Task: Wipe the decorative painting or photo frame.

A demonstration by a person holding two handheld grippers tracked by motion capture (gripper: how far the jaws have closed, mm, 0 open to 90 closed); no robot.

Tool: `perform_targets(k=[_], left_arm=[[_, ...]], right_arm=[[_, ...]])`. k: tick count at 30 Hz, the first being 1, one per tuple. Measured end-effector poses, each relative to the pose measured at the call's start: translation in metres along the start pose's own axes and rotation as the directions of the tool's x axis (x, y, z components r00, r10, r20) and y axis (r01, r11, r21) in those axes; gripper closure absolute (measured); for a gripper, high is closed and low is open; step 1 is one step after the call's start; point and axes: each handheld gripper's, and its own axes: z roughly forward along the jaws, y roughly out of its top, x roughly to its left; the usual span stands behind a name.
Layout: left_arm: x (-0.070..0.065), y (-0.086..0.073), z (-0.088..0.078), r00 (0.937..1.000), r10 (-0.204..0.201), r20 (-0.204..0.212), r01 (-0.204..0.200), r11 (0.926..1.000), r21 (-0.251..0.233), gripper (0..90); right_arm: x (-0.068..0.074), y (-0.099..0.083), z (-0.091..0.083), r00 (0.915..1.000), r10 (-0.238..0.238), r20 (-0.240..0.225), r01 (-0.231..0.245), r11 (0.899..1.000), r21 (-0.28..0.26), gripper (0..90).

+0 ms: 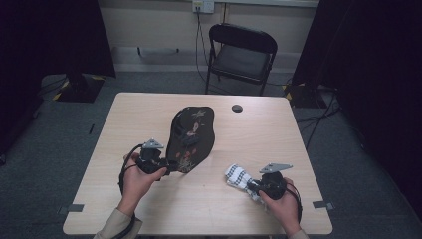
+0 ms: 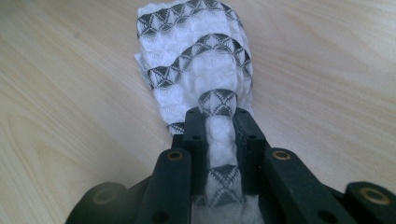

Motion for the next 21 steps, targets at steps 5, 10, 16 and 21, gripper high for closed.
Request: perform_targets(k=[5, 10, 16, 21], left_arm=[[-0.003, 0.001, 0.0, 0.9999, 0.009, 0.007, -0.009, 0.9999, 0.005, 63.1], [-0.004, 0.001, 0.001, 0.9997, 0.018, 0.018, -0.019, 0.9997, 0.017, 67.5], [-0.004, 0.001, 0.002, 0.9994, -0.009, 0.033, 0.008, 0.9996, 0.027, 72.9], [-0.004, 0.001, 0.002, 0.9993, -0.014, 0.033, 0.013, 0.9994, 0.032, 75.9]], right_arm=[[0.002, 0.008, -0.005, 0.9999, -0.01, 0.0, 0.01, 1.0, -0.016, 78.6], [0.0, 0.017, -0.011, 0.9999, -0.01, 0.001, 0.01, 1.0, -0.023, 78.5], [-0.002, 0.027, -0.016, 1.0, -0.001, 0.001, 0.001, 0.999, -0.046, 78.7], [-0.002, 0.034, -0.019, 0.9999, -0.011, 0.003, 0.011, 0.999, -0.05, 78.8]])
